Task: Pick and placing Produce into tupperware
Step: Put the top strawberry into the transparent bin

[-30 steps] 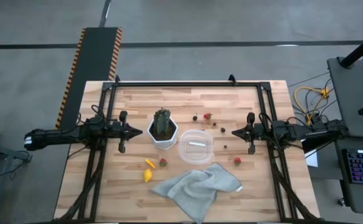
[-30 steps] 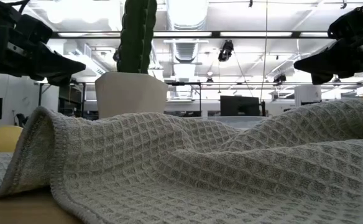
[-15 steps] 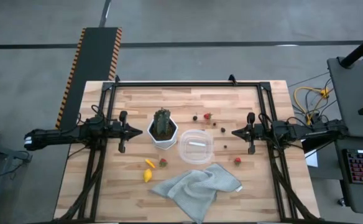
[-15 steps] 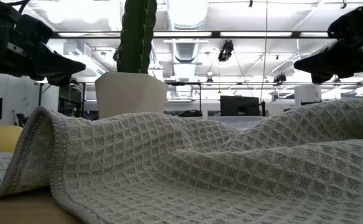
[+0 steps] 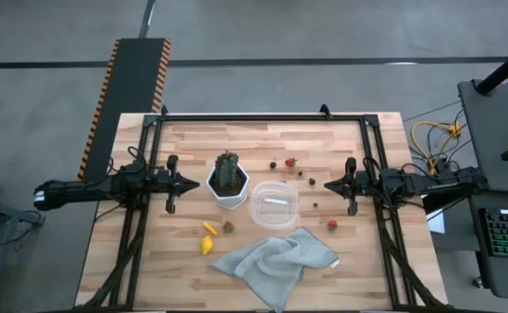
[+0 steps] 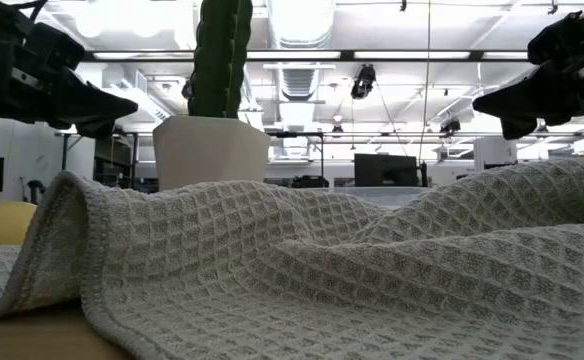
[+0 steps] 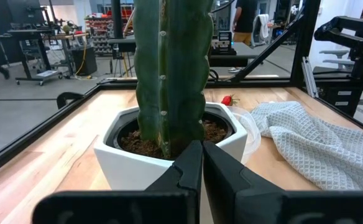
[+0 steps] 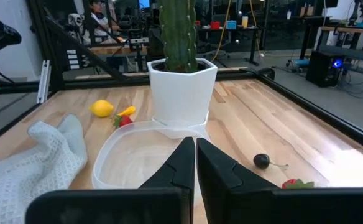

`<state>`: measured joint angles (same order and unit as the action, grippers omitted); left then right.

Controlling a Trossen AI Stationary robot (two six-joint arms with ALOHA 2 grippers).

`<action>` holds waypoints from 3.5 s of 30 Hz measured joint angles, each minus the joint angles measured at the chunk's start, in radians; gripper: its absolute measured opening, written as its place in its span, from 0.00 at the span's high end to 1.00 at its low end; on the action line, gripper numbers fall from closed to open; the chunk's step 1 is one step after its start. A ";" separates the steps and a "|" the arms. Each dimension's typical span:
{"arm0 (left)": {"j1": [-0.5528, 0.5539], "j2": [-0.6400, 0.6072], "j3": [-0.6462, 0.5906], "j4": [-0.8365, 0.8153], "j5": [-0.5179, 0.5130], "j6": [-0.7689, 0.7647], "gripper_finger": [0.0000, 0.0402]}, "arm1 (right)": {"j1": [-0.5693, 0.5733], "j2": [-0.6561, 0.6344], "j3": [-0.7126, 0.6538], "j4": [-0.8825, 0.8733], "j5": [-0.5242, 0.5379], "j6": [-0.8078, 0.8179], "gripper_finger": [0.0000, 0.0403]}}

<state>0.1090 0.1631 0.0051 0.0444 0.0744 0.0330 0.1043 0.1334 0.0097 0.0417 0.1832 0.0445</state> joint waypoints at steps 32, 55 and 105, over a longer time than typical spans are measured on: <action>0.000 0.000 0.000 0.000 -0.003 0.000 1.00 | -0.001 0.140 0.002 0.143 0.189 -0.115 0.58; 0.000 -0.002 0.000 0.001 -0.025 0.000 1.00 | -0.308 0.807 0.478 -0.182 0.032 -0.265 0.52; 0.000 0.000 0.000 0.000 -0.027 0.001 1.00 | -0.504 1.532 0.949 -0.536 -0.087 -0.535 0.52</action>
<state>0.1089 0.1631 0.0051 0.0445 0.0475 0.0337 -0.3992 1.6650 0.9588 -0.4942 0.0967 -0.4904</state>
